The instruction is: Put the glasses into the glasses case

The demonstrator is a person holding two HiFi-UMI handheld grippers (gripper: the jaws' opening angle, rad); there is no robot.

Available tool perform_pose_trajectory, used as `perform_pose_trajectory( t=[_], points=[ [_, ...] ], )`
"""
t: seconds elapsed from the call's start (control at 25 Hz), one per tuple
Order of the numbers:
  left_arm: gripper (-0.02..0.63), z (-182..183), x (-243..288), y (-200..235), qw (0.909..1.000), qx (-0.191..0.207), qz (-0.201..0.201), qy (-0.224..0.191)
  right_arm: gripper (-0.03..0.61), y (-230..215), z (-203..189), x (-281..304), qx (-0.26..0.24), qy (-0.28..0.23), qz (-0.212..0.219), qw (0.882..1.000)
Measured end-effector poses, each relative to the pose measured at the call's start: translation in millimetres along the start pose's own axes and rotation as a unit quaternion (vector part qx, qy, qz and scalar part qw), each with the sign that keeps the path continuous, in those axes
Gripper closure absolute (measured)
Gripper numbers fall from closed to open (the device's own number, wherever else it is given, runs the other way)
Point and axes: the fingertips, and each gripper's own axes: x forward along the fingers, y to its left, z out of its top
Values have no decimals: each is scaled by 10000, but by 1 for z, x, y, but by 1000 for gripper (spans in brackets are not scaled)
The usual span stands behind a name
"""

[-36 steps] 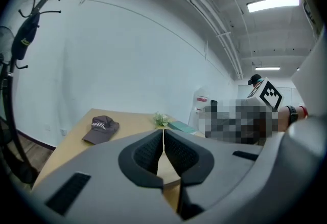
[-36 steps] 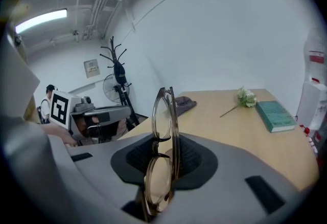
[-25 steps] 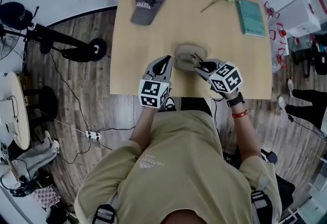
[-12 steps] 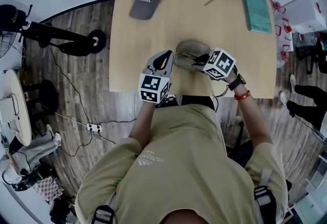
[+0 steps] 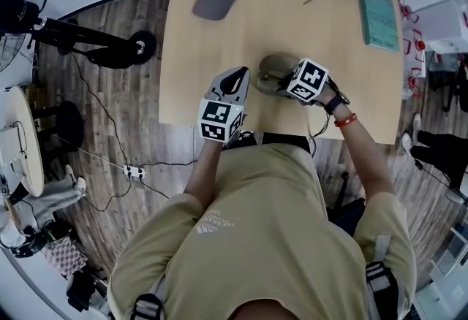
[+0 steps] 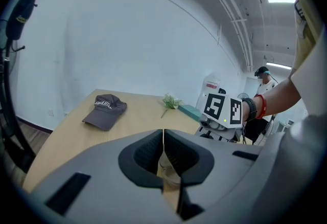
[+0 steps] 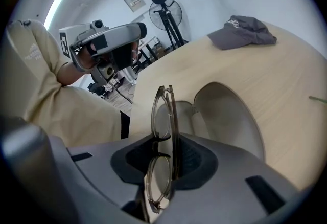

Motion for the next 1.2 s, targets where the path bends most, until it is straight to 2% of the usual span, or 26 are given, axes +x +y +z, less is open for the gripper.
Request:
perform_pose_trajectory(
  t=[0.2, 0.4, 0.6, 0.72, 0.8, 1.04, 1.2],
  points=[
    [586, -7, -2, 8, 9999, -58, 68, 49, 474, -11, -3, 12, -27, 300, -16, 9995],
    [586, -10, -1, 11, 9999, -77, 87, 71, 472, -12, -9, 22, 103, 501, 337, 9981],
    [586, -11, 1, 15, 9999, -83, 83, 92, 463, -13, -10, 26, 143, 653, 466, 9967],
    [586, -11, 2, 17, 9999, -95, 75, 117, 448, -16, -9, 25, 118, 686, 338, 9970],
    [586, -11, 3, 16, 9999, -95, 67, 121, 377, -21, -9, 24, 57, 691, 186, 9974],
    [586, -11, 4, 15, 9999, -96, 41, 137, 357, -25, -4, 18, -138, 645, -57, 9978],
    [586, -12, 4, 13, 9999, -84, 24, 149, 321, -25, 0, 13, -235, 577, -203, 9979]
  ],
)
